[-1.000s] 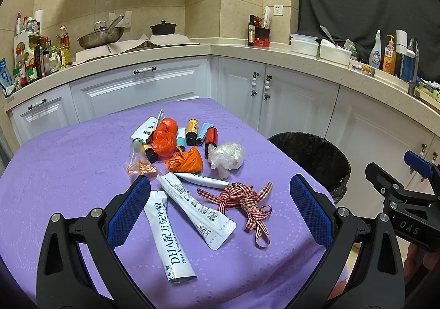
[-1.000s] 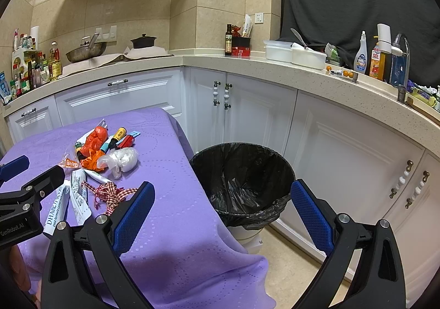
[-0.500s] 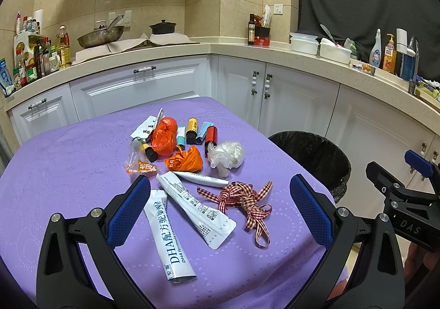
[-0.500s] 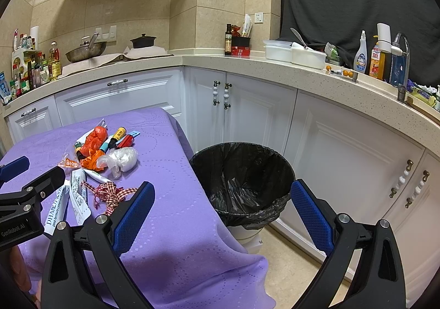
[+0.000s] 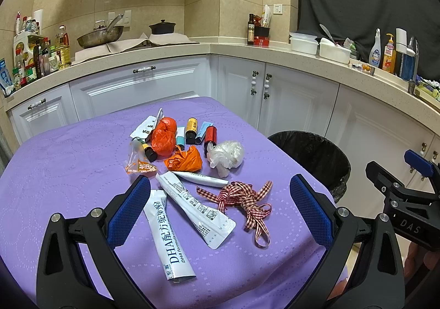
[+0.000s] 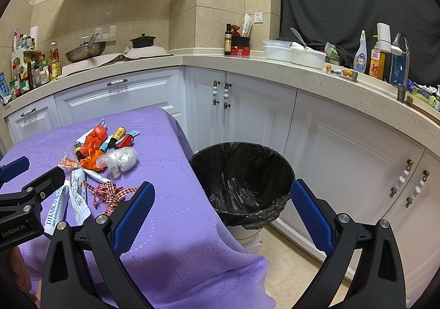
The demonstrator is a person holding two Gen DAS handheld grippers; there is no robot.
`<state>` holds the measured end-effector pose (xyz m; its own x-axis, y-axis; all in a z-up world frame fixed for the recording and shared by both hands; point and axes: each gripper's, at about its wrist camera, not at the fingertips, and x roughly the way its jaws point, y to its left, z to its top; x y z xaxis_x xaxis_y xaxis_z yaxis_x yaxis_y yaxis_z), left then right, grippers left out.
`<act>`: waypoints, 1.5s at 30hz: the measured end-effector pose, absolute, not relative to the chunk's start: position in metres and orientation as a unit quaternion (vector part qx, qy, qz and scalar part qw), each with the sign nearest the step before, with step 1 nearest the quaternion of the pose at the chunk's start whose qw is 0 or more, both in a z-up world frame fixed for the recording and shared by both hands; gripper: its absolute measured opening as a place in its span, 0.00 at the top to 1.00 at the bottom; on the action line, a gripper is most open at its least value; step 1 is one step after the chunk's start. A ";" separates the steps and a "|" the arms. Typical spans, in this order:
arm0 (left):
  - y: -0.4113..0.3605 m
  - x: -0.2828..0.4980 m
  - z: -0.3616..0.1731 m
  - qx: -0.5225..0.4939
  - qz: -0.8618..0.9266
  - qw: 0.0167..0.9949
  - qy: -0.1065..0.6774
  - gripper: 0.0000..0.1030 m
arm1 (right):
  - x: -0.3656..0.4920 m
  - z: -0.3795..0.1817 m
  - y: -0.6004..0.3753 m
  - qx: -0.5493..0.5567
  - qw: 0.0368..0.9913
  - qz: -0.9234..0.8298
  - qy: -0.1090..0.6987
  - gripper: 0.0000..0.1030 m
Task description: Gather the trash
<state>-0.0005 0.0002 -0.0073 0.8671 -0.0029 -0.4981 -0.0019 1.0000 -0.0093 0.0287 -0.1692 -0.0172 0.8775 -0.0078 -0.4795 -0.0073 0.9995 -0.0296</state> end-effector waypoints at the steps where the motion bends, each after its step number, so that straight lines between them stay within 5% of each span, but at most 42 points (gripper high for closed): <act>1: 0.000 0.000 -0.007 -0.004 0.000 0.966 0.258 0.04 | 0.029 -0.018 -0.168 -0.014 0.969 0.001 0.248 0.06; 17: 0.063 -0.002 -0.035 -0.012 0.061 0.950 0.307 0.05 | 0.048 -0.041 -0.128 -0.023 0.961 0.076 0.265 0.06; 23: 0.083 -0.003 -0.044 -0.025 0.071 0.942 0.328 0.24 | 0.061 -0.054 -0.097 -0.033 0.951 0.124 0.281 0.09; 24: 0.085 -0.003 -0.045 -0.028 0.071 0.941 0.331 0.24 | 0.063 -0.055 -0.094 -0.034 0.949 0.130 0.285 0.11; 27: 0.089 -0.003 -0.049 -0.035 0.068 0.939 0.336 0.24 | 0.072 -0.064 -0.084 -0.040 0.938 0.150 0.309 0.44; 39: 0.092 0.006 -0.059 -0.051 0.066 0.935 0.345 0.24 | 0.086 -0.087 -0.069 -0.045 0.922 0.174 0.343 0.51; 45: 0.093 0.007 -0.064 -0.062 0.066 0.934 0.347 0.40 | 0.090 -0.094 -0.064 -0.047 0.914 0.194 0.354 0.75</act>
<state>0.0066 0.0928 -0.0638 0.7511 0.0801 -0.6553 -0.1664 0.9835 -0.0705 0.0898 -0.0643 -0.0939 0.6735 0.3208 -0.6659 -0.3882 0.9202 0.0508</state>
